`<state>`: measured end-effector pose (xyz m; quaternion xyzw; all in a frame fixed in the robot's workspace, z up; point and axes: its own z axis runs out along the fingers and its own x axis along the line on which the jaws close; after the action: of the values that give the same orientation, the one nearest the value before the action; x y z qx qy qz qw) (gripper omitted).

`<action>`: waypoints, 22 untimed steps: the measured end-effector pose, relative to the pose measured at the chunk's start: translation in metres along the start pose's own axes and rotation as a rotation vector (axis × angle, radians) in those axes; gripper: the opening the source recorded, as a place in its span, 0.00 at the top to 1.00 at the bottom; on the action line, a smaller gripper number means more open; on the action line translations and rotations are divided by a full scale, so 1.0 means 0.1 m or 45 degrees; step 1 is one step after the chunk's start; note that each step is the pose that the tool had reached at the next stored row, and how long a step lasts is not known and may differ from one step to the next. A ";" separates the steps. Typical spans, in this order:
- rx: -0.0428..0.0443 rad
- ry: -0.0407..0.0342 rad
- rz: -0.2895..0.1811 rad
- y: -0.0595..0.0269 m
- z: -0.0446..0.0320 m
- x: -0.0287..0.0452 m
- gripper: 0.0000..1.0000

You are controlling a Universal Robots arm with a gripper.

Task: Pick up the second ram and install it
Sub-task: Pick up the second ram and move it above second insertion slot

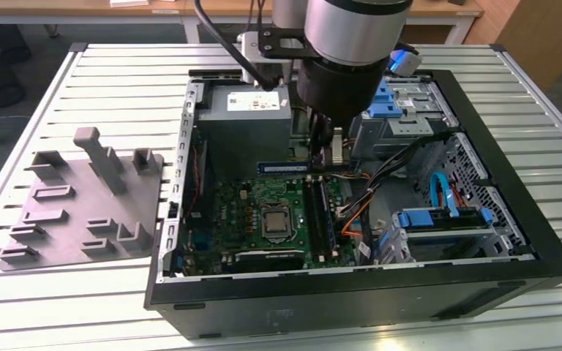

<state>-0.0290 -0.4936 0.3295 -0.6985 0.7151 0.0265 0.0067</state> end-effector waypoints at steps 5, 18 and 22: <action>0.000 -0.0002 0.000 -0.002 0.073 0.004 0.86; 0.000 -0.0001 0.000 -0.006 0.192 0.010 0.86; 0.000 -0.0002 0.000 -0.007 0.226 0.012 0.86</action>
<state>-0.0289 -0.4937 0.3069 -0.6985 0.7151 0.0265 0.0068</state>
